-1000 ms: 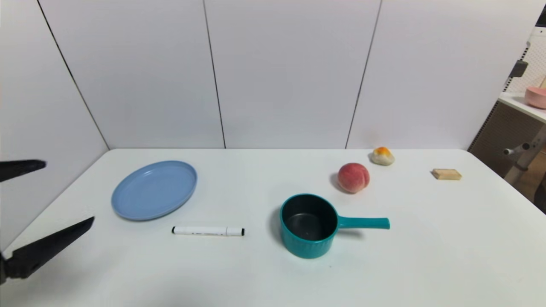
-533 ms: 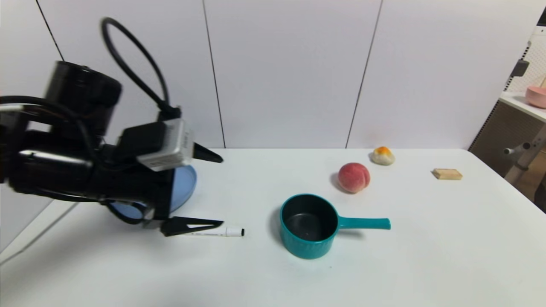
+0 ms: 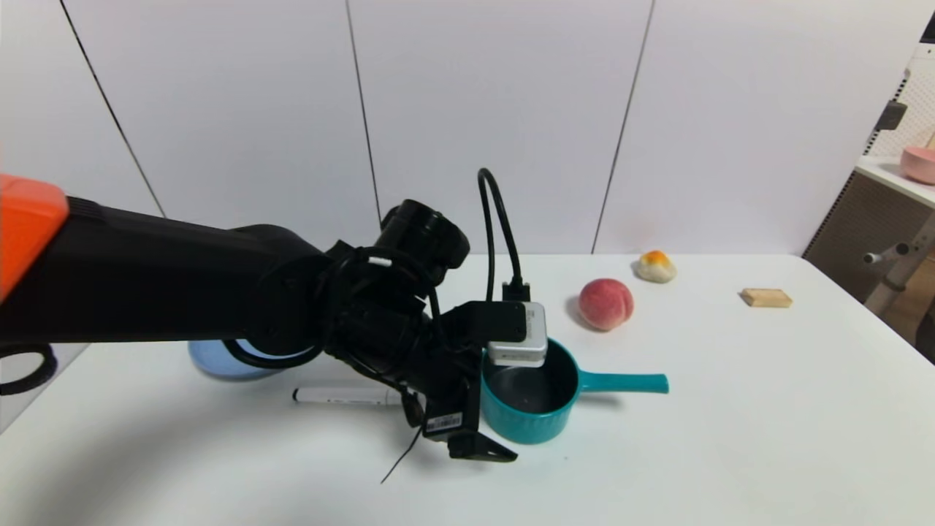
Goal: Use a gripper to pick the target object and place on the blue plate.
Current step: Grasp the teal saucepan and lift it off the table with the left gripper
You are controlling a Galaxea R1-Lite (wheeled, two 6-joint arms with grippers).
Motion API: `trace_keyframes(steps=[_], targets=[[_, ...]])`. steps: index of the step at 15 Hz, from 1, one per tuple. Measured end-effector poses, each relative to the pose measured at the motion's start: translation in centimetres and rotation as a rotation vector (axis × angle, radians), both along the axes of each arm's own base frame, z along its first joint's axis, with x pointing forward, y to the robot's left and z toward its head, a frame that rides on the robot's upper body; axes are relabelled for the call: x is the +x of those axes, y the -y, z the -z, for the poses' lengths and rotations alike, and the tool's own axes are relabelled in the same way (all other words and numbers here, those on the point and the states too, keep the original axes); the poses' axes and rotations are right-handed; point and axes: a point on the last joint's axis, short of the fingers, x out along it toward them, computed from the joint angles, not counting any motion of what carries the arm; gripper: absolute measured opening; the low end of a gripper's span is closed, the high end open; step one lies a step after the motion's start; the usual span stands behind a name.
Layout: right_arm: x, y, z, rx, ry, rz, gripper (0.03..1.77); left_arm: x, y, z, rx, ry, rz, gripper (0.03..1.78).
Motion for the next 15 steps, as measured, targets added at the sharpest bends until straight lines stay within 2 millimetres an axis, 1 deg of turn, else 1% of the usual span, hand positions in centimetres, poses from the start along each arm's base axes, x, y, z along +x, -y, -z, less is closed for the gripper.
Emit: trace_keyframes(steps=[4, 7, 12, 15], targets=[[0.0, 0.0, 0.0, 0.000, 0.000, 0.001, 1.70, 0.7, 1.1, 2.0, 0.030, -0.063, -0.018, 1.69], [0.0, 0.0, 0.0, 0.000, 0.000, 0.000, 1.70, 0.6, 1.7, 2.7, 0.040, -0.115, -0.038, 1.69], [0.0, 0.0, 0.0, 0.000, 0.000, 0.000, 1.70, 1.0, 2.5, 2.1, 0.084, -0.159, -0.058, 1.69], [0.0, 0.0, 0.0, 0.000, 0.000, 0.000, 1.70, 1.4, 2.9, 2.3, 0.099, -0.174, -0.065, 1.69]])
